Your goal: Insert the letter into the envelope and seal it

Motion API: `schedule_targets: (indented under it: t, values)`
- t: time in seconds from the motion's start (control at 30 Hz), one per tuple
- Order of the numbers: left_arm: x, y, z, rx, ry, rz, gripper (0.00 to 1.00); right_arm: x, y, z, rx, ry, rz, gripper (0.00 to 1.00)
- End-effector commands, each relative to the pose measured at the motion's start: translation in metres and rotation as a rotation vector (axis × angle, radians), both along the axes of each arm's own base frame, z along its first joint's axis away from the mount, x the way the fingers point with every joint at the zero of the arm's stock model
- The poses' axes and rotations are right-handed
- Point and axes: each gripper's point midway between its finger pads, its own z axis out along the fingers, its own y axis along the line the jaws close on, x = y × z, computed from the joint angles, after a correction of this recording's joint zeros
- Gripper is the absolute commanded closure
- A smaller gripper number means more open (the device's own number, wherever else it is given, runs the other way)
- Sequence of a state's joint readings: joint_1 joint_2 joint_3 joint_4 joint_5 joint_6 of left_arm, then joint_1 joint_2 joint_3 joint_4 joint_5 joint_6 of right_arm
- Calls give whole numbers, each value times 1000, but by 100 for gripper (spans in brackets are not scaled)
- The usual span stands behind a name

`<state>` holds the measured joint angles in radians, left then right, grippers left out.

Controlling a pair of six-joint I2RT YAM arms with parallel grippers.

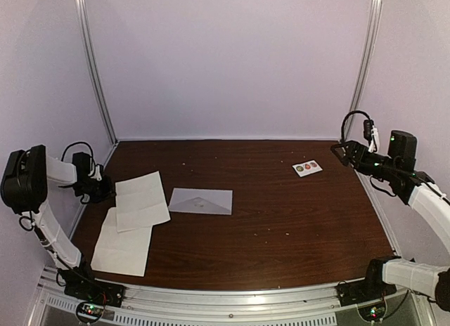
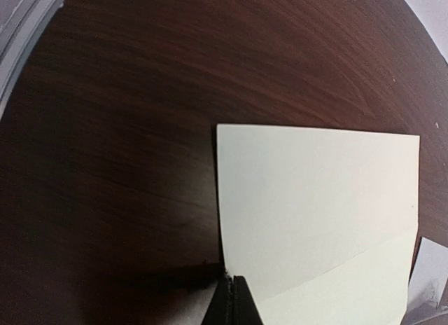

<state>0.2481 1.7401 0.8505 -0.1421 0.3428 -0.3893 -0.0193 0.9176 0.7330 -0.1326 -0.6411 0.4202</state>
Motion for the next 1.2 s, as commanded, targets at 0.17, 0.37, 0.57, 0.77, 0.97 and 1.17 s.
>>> schedule_targets:
  t: [0.17, 0.37, 0.57, 0.77, 0.97, 1.17]
  values:
    - [-12, -62, 11, -30, -15, -178, 100, -27, 86, 5, 8, -4, 268, 0]
    - [-22, -92, 22, -48, -40, -217, 100, -44, 142, 5, 89, 15, 341, 0]
    - [-27, -87, 67, -19, -166, -152, 78, -60, 180, 4, 100, 26, 374, 0]
    - [-40, -66, 85, 64, -220, -45, 40, -64, 215, -20, 98, 100, 390, 1]
    - [-54, -75, 64, 29, -162, -44, 43, -73, 270, -47, 108, 183, 448, 5]
    - [-73, -103, 36, -41, -119, -87, 59, -76, 321, -78, 80, 268, 477, 13]
